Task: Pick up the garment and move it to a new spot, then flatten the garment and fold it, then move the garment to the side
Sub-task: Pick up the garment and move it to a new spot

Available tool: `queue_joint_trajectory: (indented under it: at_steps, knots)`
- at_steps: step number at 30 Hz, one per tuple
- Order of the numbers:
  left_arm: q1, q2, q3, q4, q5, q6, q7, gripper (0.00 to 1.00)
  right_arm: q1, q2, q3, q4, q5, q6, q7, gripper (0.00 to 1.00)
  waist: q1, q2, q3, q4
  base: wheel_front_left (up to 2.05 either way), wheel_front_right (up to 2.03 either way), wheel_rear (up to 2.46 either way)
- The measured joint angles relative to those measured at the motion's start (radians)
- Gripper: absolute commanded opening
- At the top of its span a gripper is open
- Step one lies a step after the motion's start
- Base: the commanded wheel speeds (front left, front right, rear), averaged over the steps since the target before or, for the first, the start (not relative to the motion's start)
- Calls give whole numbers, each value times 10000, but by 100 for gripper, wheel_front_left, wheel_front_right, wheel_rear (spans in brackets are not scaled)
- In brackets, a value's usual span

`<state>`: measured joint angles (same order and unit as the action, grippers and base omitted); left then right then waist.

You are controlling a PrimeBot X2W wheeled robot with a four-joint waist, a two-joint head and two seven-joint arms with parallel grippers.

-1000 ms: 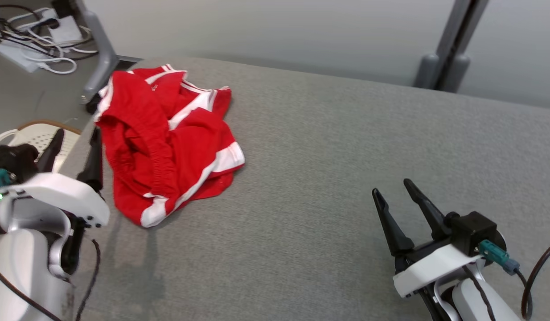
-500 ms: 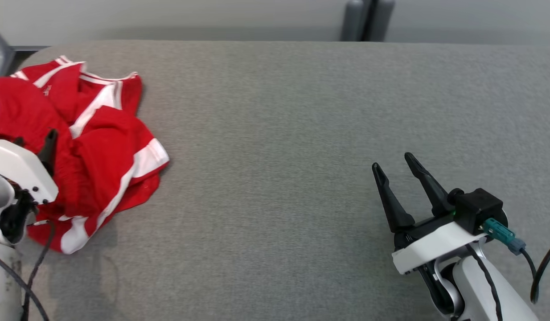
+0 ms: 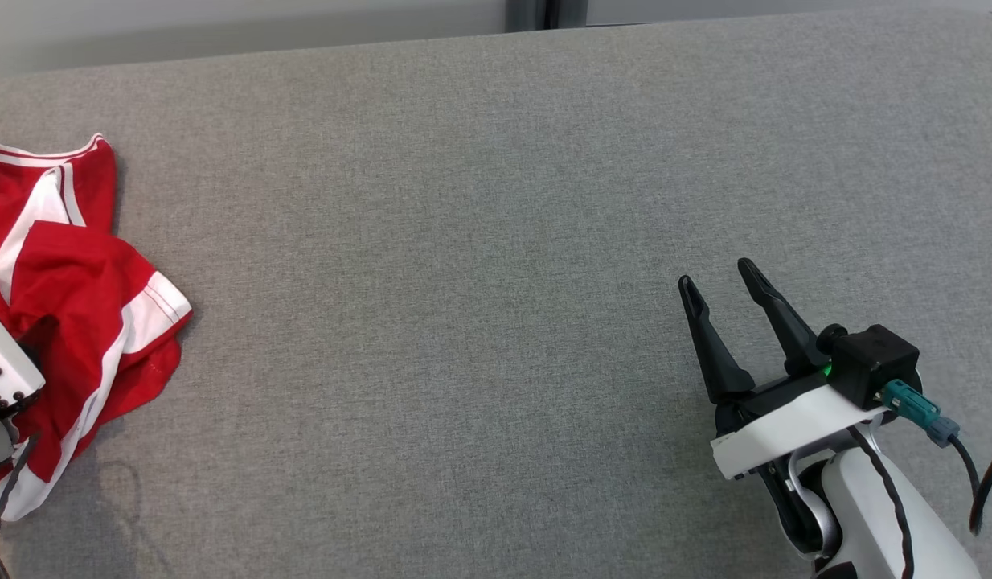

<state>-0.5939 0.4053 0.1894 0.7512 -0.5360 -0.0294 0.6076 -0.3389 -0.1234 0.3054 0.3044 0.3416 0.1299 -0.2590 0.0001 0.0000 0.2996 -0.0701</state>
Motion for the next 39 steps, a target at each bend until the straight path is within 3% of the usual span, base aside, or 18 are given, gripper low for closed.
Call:
queue_joint_trajectory:
  at_steps: [6, 7, 9, 11, 13, 14, 27, 39]
  knots:
    - [89, 56, 17, 12, -58, 100, 75, 100, -1, 2, -25, 6, 2, 0, 0, 100, 0, 0, 17, -83, 0, 0, 0]
    - [114, 54, 17, -12, -81, 102, 61, 94, -1, 2, -33, 10, 2, 0, 0, 100, 0, 0, 6, -78, 0, 0, 0]
    - [141, 42, -2, -77, -81, 128, 15, 57, 0, 0, -56, 36, 0, 0, 0, 100, 0, 0, -32, -56, 0, 0, 0]
    - [182, 31, -31, -171, -79, 128, -29, 34, 2, 2, -67, 50, -6, 0, 0, 100, 0, 0, -89, -16, 0, 0, 0]
    - [221, 15, -59, -301, -79, 121, -130, 3, 6, 2, -61, 58, -19, 0, 0, 100, 0, 0, -149, 36, 0, 0, 0]
    - [248, 0, -75, -357, -79, 115, -159, 0, 8, 4, -54, 59, -36, 0, 0, 100, 0, 0, -179, 65, 0, 0, 0]
    - [455, 92, -639, -1994, 194, -84, -165, 0, 202, 82, 4, 211, -81, 0, 0, 100, -1, 0, -790, 492, 0, 0, 0]
    - [539, -136, -1639, -5666, 228, -399, 897, 0, 462, 265, 157, 397, -63, 0, 0, 100, -1, 0, -1772, 499, 0, 0, 0]
